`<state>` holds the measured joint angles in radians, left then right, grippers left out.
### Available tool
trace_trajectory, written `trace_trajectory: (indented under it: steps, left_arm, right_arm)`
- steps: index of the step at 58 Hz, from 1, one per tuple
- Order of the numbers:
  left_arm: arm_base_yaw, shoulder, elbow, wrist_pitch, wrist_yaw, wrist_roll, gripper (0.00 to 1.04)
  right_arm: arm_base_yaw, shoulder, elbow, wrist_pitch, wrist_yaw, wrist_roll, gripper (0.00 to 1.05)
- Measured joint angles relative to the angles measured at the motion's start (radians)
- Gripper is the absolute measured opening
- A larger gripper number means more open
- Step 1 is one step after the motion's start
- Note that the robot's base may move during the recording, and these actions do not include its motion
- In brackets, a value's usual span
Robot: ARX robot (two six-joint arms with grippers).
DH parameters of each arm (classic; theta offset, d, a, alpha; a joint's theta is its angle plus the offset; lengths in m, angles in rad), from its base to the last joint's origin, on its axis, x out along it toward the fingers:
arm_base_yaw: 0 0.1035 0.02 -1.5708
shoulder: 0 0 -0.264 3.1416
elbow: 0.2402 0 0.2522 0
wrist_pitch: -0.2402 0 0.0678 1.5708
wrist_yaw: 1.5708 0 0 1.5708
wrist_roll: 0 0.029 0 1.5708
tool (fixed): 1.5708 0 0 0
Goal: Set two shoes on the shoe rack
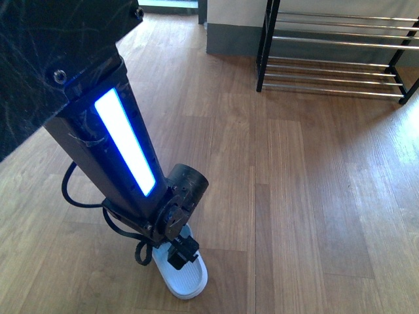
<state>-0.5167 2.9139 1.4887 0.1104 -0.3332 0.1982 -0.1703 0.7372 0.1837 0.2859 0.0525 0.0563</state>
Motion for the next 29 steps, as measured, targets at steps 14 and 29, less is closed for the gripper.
trace_trajectory:
  steps: [14, 29]
  left_arm:
    - [0.011, 0.061, 0.082, -0.031, -0.095, -0.07, 0.95]
    - [0.021, 0.079, 0.104, -0.047, -0.116, -0.079, 0.95]
  right_arm:
    - [0.0, 0.0, 0.0, 0.0, 0.0, 0.0, 0.01]
    - [0.0, 0.0, 0.0, 0.0, 0.0, 0.0, 0.01]
